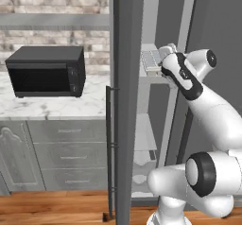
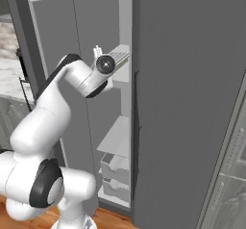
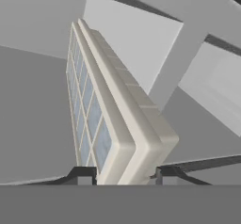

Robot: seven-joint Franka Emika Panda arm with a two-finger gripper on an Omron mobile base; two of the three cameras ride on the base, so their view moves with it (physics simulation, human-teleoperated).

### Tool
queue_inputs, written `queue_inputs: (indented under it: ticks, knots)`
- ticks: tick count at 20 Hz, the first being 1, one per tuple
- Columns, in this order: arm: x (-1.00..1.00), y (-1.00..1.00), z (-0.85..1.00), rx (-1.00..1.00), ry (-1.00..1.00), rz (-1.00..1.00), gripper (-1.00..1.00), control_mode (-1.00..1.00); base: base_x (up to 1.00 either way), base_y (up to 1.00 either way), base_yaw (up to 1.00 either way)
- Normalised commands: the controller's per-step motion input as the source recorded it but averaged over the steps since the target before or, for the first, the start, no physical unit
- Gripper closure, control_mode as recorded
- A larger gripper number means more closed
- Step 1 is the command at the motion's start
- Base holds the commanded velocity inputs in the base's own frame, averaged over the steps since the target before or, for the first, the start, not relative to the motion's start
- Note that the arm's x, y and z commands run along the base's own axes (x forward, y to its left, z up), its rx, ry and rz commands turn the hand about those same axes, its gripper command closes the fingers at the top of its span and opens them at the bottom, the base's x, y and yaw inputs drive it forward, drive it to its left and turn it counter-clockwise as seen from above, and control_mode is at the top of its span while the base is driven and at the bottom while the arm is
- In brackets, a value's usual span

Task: The ice cube tray has been filled with water. Take the tray and place it in the freezer to make ice. Close the freezer door after placing the tray.

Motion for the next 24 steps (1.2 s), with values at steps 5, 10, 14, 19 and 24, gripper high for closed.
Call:
queue_inputs:
  ticks: [5,10,14,19,24]
  knots:
    - [0.5,0.0,0.0,0.0,0.0,0.0,1.0,-1.0,0.0,0.0,0.0]
    - [0.5,0.0,0.0,0.0,0.0,0.0,1.0,-1.0,0.0,0.0,0.0]
    - [0.54,0.0,-0.01,0.0,0.0,0.0,1.0,-1.0,0.0,0.0,0.0]
    - [0.5,0.0,-0.01,0.0,0.0,0.0,-1.0,-1.0,0.0,0.0,0.0]
    - [0.07,-0.03,0.0,0.0,0.0,-0.01,-1.0,-1.0,0.0,0.0,0.0]
